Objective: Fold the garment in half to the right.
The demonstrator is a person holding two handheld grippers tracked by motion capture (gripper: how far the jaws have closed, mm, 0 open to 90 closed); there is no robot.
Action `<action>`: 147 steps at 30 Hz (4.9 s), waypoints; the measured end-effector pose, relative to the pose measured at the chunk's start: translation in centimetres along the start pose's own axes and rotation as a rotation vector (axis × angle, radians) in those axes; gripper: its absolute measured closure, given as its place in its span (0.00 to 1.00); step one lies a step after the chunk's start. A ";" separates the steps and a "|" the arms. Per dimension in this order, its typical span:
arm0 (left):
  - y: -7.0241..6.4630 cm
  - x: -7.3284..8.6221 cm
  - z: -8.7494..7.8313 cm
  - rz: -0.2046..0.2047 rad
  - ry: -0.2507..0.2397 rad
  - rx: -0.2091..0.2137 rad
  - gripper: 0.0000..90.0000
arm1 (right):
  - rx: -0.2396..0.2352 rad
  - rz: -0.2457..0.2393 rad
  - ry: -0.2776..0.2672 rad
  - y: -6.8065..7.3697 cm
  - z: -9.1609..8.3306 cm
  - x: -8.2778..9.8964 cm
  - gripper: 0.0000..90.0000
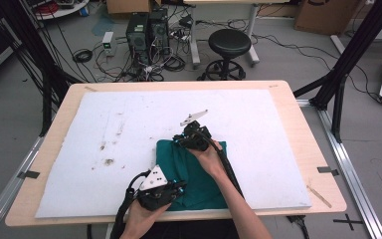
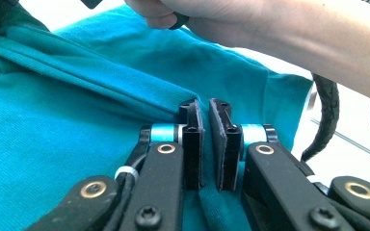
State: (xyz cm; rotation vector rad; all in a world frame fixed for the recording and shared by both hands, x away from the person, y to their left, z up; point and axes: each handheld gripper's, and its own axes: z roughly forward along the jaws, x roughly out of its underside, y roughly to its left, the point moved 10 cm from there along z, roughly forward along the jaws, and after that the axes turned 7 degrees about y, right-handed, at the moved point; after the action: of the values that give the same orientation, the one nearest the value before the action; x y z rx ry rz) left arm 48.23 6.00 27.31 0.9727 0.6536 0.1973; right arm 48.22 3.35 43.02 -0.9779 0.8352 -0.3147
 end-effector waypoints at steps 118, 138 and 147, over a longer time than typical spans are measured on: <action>-2.7 -7.0 4.1 -0.009 -0.067 0.029 0.68 | 0.122 0.153 -0.121 -6.3 -9.1 6.5 0.76; 9.2 -6.0 1.9 -0.138 -0.051 -0.238 0.83 | 0.238 0.239 0.031 -8.9 -8.8 10.5 0.88; 11.4 -7.2 3.4 -0.175 -0.054 -0.233 0.84 | 0.258 0.250 -0.121 -8.4 -10.9 8.7 0.84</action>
State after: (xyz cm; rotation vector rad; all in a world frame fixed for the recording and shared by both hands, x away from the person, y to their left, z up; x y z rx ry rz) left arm 46.02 6.94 40.98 0.6912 0.6474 0.0892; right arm 46.86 -12.93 42.70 -0.6373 0.7751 -0.1416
